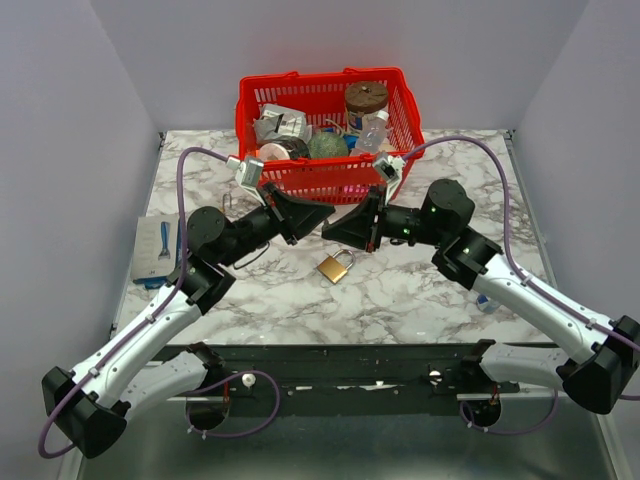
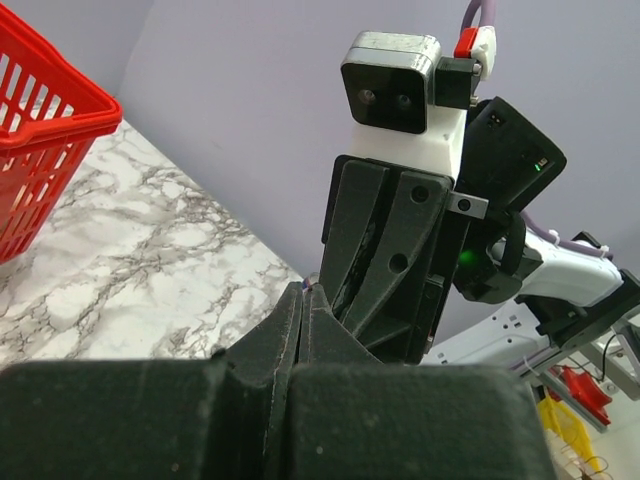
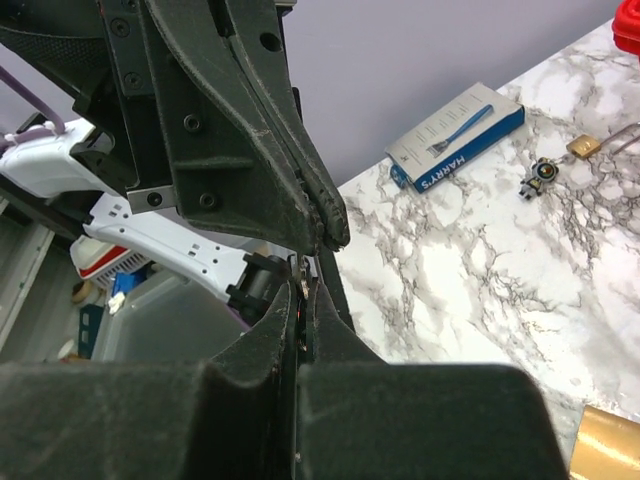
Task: Unlock with the key
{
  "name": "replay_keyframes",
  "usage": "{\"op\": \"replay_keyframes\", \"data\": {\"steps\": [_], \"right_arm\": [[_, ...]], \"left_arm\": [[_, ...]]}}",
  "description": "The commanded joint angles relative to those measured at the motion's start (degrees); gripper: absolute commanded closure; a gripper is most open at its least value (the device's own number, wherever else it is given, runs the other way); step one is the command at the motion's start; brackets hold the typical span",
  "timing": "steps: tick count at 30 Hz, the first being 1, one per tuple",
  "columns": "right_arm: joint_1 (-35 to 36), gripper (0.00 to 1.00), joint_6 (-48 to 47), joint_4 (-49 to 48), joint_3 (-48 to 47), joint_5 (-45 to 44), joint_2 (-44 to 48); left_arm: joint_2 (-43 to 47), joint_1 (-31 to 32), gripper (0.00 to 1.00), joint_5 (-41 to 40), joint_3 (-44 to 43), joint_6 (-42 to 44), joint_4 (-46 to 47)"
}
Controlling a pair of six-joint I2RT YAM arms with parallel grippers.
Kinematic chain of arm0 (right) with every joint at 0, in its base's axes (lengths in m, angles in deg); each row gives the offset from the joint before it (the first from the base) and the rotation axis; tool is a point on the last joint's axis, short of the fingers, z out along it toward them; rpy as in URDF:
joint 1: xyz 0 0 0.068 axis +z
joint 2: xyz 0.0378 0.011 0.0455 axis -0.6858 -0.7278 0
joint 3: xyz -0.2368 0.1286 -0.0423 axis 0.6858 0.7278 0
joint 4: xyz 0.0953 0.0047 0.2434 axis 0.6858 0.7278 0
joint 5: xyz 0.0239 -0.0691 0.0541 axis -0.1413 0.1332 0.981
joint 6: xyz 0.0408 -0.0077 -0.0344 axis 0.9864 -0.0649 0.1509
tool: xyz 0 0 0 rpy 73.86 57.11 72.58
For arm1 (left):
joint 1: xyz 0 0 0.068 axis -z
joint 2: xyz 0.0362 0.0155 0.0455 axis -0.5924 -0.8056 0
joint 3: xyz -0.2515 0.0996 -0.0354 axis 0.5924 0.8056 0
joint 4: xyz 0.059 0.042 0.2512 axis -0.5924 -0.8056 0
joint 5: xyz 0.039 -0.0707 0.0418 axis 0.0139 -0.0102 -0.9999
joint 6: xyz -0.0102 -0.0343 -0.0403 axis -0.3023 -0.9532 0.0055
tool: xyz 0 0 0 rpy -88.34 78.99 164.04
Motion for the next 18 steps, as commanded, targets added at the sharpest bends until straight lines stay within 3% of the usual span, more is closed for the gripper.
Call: {"op": "replay_keyframes", "data": {"steps": [1, 2, 4, 5, 12, 18], "right_arm": [[0.26, 0.99, 1.5, -2.32, 1.36, -0.2, 0.08], [0.26, 0.99, 1.86, -2.23, 1.63, -1.42, 0.25], [-0.17, 0.99, 3.0, -1.97, 2.6, -2.22, 0.78], [-0.35, 0.99, 3.52, -1.88, 2.95, -2.4, 0.87], [-4.57, 0.99, 9.67, -4.6, 9.53, -2.84, 4.11], [-9.4, 0.99, 13.1, -5.57, 17.0, -4.59, 9.73]], "left_arm": [[1.16, 0.19, 0.88, -4.19, -0.11, -1.0, -2.82], [1.08, 0.19, 0.54, -5.07, -0.38, -0.83, -4.23], [1.51, 0.19, 0.25, -8.41, -2.47, -0.39, -10.53], [1.69, 0.27, 0.01, -12.25, -3.27, 0.05, -13.1], [5.9, 0.1, 0.01, -20.1, -4.6, 5.85, -24.63], [5.22, 0.01, 0.05, -18.1, -3.8, 11.64, -31.39]]}}
